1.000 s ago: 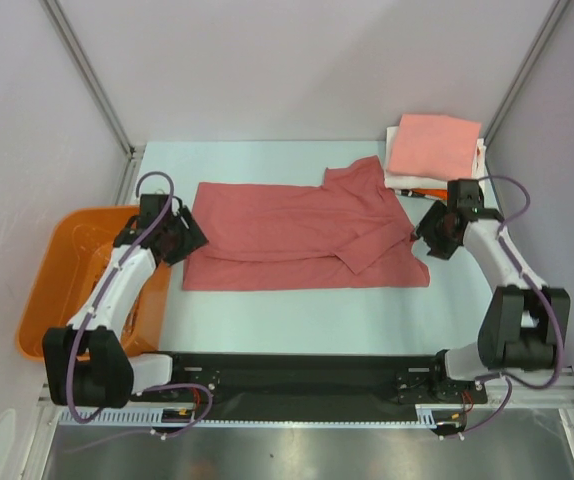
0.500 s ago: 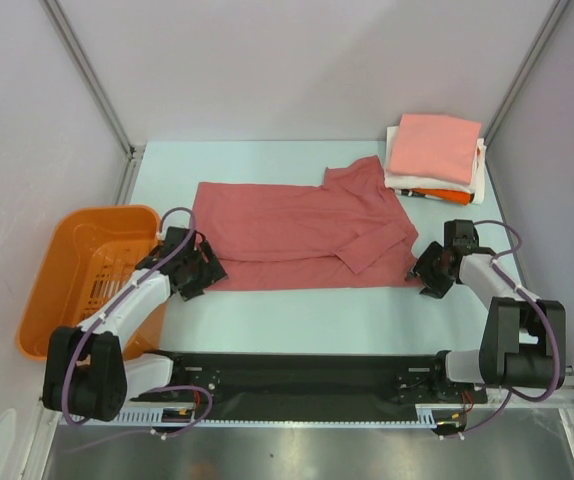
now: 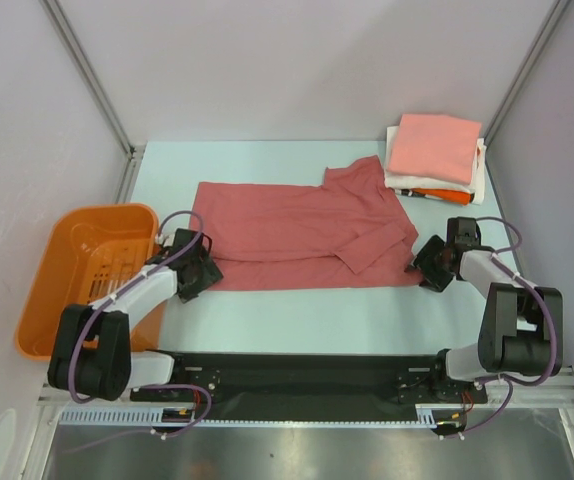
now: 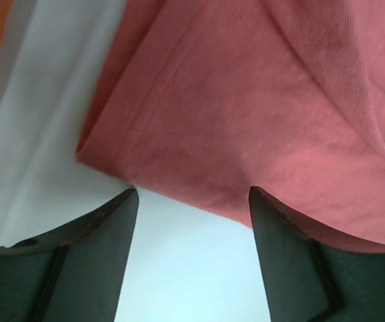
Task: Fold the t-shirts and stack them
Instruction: Fold the tshirt
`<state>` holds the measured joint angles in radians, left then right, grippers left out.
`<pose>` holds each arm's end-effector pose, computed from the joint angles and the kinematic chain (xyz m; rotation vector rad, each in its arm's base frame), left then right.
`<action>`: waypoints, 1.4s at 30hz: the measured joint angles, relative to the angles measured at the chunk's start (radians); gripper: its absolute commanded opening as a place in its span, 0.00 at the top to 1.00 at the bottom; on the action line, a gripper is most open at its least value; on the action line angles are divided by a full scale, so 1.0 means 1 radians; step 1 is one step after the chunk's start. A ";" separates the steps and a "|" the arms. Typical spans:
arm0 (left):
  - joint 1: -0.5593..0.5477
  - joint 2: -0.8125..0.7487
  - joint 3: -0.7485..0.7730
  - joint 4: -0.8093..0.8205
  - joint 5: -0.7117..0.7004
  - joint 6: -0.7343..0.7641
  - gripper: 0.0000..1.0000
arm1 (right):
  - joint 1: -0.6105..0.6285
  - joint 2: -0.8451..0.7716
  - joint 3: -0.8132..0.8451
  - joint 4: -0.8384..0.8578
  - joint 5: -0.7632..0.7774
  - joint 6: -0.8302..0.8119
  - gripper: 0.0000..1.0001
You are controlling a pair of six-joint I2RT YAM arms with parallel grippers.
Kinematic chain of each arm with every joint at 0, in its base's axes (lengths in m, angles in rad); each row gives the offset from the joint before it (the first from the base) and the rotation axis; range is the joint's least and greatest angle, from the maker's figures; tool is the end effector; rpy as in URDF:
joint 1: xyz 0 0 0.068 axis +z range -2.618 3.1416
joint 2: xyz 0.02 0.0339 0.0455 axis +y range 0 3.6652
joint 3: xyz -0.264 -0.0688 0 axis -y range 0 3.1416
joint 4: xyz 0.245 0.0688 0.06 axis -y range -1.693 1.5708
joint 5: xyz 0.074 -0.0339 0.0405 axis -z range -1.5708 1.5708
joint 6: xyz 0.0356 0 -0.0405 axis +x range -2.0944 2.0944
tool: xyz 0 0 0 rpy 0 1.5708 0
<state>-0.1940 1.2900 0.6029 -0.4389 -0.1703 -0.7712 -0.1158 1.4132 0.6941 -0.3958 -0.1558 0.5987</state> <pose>0.2183 -0.0367 0.1597 -0.8091 2.5442 -0.0783 0.2495 -0.0235 0.1600 0.9030 2.5597 0.3562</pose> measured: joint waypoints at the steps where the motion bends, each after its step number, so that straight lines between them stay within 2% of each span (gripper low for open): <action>1: -0.001 0.008 0.002 0.008 -0.010 0.000 0.33 | 0.000 0.005 0.000 0.009 -0.002 -0.002 0.53; 3: 0.000 0.036 0.014 0.027 -0.027 0.000 0.54 | -0.001 0.019 0.000 0.026 0.000 -0.008 0.66; 4: 0.000 0.056 0.023 0.039 -0.038 0.003 0.65 | -0.001 0.028 0.000 0.035 0.000 -0.010 0.81; 5: 0.000 0.076 0.035 0.053 -0.042 0.008 0.83 | -0.002 0.034 0.001 0.040 0.000 -0.015 0.88; 7: 0.000 0.120 0.065 0.068 -0.044 0.016 0.95 | -0.002 0.052 0.007 0.043 -0.003 -0.013 1.00; 8: 0.001 0.139 0.083 0.070 -0.038 0.020 1.00 | -0.002 0.060 0.018 0.034 -0.002 -0.014 1.00; 13: 0.003 0.143 0.160 -0.018 -0.013 0.027 0.99 | -0.002 0.090 0.200 -0.107 -0.007 -0.023 1.00; 18: 0.004 -0.107 0.204 -0.085 -0.019 0.019 0.98 | -0.001 -0.078 0.340 -0.170 0.016 -0.036 1.00; 20: 0.006 -0.173 0.203 -0.084 -0.020 0.019 1.00 | -0.002 -0.162 0.317 -0.171 0.032 -0.043 1.00; 23: 0.008 -0.180 0.165 -0.057 -0.008 0.018 1.00 | -0.005 -0.211 0.195 -0.154 0.048 -0.049 1.00; 28: 0.005 -0.149 0.000 -0.026 0.017 0.029 1.00 | -0.030 -0.179 -0.008 -0.208 0.074 -0.042 1.00; 35: 0.007 -0.229 -0.056 0.012 0.064 0.012 1.00 | -0.051 -0.266 -0.020 -0.237 0.101 0.009 1.00; 40: 0.005 -0.276 -0.092 0.034 0.097 0.009 0.99 | -0.057 -0.356 -0.020 -0.247 0.116 0.051 0.86; 41: 0.003 -0.286 -0.099 0.037 0.105 0.008 0.98 | -0.058 -0.365 -0.019 -0.251 0.122 0.060 0.81; 42: 0.001 -0.297 -0.105 0.037 0.114 0.007 0.94 | -0.060 -0.375 -0.020 -0.257 0.128 0.066 0.69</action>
<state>-0.1932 0.9932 0.4984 -0.4019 -0.0563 -0.7639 -0.1757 1.0378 0.6743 -0.6529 -0.0277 0.6647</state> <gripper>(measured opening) 0.015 0.153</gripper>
